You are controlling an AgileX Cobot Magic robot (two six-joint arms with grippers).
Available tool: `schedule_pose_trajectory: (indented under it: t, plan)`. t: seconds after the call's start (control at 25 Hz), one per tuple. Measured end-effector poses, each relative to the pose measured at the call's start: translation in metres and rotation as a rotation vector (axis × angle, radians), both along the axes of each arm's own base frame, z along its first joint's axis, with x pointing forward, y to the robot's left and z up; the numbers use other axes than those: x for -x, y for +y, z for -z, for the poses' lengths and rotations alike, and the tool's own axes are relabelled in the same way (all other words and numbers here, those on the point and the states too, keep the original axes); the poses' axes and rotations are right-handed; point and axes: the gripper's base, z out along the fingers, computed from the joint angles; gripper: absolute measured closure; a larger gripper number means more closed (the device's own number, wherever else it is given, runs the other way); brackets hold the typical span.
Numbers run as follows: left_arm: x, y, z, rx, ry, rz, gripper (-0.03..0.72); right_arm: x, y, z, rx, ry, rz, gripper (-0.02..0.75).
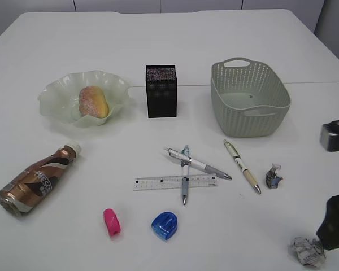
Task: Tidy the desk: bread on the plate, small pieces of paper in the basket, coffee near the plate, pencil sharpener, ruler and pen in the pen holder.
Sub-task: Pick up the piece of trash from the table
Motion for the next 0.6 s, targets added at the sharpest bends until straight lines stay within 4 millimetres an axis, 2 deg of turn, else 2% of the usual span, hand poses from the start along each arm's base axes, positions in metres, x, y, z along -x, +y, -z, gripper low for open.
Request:
schedule_pose_trajectory:
  t: [0.16,0.32,0.6]
  plan:
    - [0.005,0.001,-0.002,0.003,-0.012,0.000,0.166,-0.017,0.011,0.029,0.061,0.071,-0.100,0.166]
    - [0.006,0.001,-0.003,0.004,-0.014,0.000,0.166,-0.029,0.012,0.054,0.124,0.139,-0.137,0.166]
    - [0.006,0.001,-0.003,0.004,-0.014,0.000,0.167,-0.042,0.014,0.073,0.144,0.124,-0.157,0.166]
